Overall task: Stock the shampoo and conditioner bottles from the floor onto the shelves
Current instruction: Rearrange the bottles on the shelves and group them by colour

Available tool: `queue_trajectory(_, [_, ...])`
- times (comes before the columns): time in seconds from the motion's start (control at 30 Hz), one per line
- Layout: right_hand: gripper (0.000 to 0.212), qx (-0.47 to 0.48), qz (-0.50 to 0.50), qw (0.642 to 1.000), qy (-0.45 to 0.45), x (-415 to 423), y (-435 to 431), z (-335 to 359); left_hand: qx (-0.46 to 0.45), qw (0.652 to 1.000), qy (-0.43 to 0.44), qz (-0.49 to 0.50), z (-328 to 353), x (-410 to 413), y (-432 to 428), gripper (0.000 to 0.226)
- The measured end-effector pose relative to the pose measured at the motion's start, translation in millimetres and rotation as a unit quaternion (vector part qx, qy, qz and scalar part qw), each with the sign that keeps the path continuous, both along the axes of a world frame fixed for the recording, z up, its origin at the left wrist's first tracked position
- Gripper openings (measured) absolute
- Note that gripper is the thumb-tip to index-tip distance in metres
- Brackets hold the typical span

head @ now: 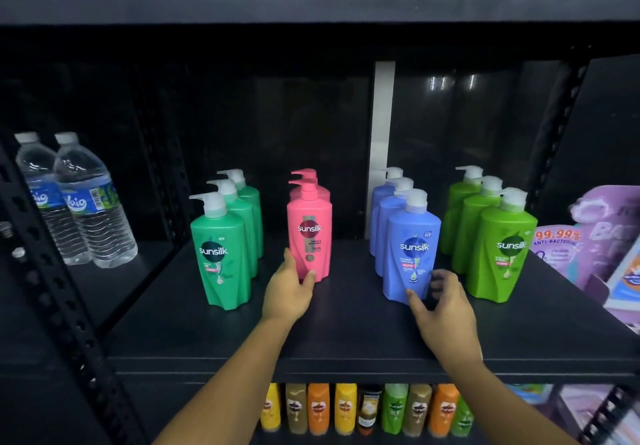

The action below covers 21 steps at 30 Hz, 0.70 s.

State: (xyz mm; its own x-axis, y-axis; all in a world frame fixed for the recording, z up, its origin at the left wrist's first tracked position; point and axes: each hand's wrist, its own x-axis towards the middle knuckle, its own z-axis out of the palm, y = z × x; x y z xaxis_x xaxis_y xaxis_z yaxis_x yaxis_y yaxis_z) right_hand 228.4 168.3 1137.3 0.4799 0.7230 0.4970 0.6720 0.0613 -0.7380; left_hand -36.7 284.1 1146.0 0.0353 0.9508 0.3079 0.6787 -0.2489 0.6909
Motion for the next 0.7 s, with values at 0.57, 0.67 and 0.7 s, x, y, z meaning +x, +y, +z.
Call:
queue_trajectory(0.57, [0.047, -0.174, 0.258, 0.9, -0.306, -38, -18, 13, 0.044, 0.978, 0.188, -0.085, -4, -118, -108, 0.043])
queue_trajectory(0.67, [0.057, -0.211, 0.284, 0.878, -0.323, -74, -16, 12, 0.073, 0.985, 0.152, -0.018, -5, -141, -107, 0.027])
queue_trajectory(0.7, [0.059, -0.224, 0.28, 0.871, -0.337, -85, -17, 10, 0.08, 0.989, 0.123, 0.021, -5, -146, -105, 0.023])
